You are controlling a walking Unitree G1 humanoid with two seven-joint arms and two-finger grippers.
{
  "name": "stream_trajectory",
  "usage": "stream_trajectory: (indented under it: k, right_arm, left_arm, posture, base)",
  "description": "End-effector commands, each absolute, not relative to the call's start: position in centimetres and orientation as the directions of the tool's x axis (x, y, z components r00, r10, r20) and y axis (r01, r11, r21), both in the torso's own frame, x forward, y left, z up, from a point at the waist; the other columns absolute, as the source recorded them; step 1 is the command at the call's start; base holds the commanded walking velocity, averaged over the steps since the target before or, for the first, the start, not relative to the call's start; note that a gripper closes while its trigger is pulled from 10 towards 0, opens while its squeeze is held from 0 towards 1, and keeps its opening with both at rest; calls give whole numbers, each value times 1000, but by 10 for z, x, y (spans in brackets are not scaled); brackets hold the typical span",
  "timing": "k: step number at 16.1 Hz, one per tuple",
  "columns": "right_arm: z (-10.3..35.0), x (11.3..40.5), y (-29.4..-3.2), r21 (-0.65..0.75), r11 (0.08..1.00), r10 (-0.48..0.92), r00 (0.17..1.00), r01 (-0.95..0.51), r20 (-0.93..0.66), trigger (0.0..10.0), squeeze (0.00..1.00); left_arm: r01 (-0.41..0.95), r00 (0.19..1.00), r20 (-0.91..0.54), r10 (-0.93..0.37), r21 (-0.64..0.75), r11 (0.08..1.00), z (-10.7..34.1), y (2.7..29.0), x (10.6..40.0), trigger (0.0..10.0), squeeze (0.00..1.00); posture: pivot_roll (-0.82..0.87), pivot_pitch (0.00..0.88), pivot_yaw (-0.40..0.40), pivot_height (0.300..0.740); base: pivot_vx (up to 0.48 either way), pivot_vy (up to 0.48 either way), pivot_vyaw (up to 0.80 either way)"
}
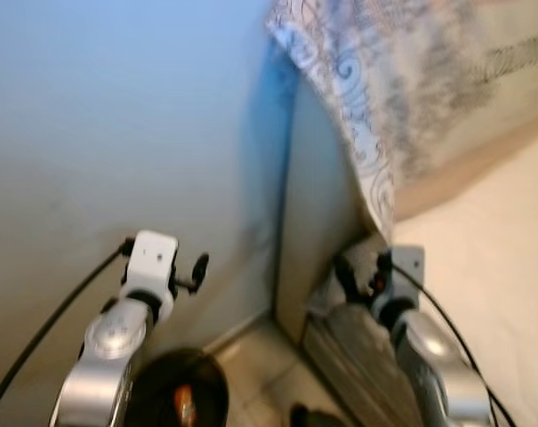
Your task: Clean up the room
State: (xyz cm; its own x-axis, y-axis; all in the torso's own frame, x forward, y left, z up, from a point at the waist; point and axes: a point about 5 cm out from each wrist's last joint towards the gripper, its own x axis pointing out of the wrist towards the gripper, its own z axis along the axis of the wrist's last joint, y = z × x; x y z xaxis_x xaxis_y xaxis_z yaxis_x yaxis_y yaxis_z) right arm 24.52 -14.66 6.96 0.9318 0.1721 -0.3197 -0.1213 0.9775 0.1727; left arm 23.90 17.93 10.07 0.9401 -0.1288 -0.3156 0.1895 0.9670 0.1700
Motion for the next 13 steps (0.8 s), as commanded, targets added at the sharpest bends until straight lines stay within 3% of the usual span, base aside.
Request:
stream_trajectory:
  k: [1, 4, 7, 8, 9, 13]
  right_arm:
    - [71, 246, -150, 147, 982, 160, 933, -117, -322, 10000, 1000]
    - [71, 246, -149, 143, 982, 167, 934, -127, -315, 10000, 1000]
    - [72, 246, -147, 137, 980, 179, 934, -142, -309, 10000, 1000]
    - [72, 246, -147, 138, 980, 180, 933, -143, -311, 10000, 816]
    - [71, 245, -147, 140, 980, 181, 932, -144, -313, 10000, 0]
    - [69, 245, -146, 142, 980, 178, 931, -139, -318, 10000, 0]
  left_arm:
    - [199, 943, -304, -139, 177, 964, 103, 175, 242, 10000, 0]
    - [204, 944, -297, -145, 179, 962, 104, 174, 242, 10000, 0]
    - [210, 944, -291, -154, 174, 962, 105, 173, 242, 10000, 0]
    - [213, 944, -291, -157, 172, 962, 105, 173, 242, 10000, 0]
    - [215, 944, -290, -159, 174, 961, 105, 172, 242, 10000, 0]
    - [223, 943, -288, -166, 179, 958, 105, 172, 242, 10000, 0]
  posture:
    - [-39, 0, 38, 740]
    - [-39, 0, 36, 740]
    - [-39, 0, 36, 740]
    - [-39, 0, 36, 740]
    - [-39, 0, 36, 740]
    - [-38, 0, 38, 740]
  base:
    - [0, 0, -800]
    - [0, 0, -800]
    - [0, 0, 0]
    - [0, 0, 0]
    - [0, 0, 0]
    - [-243, 0, 0]
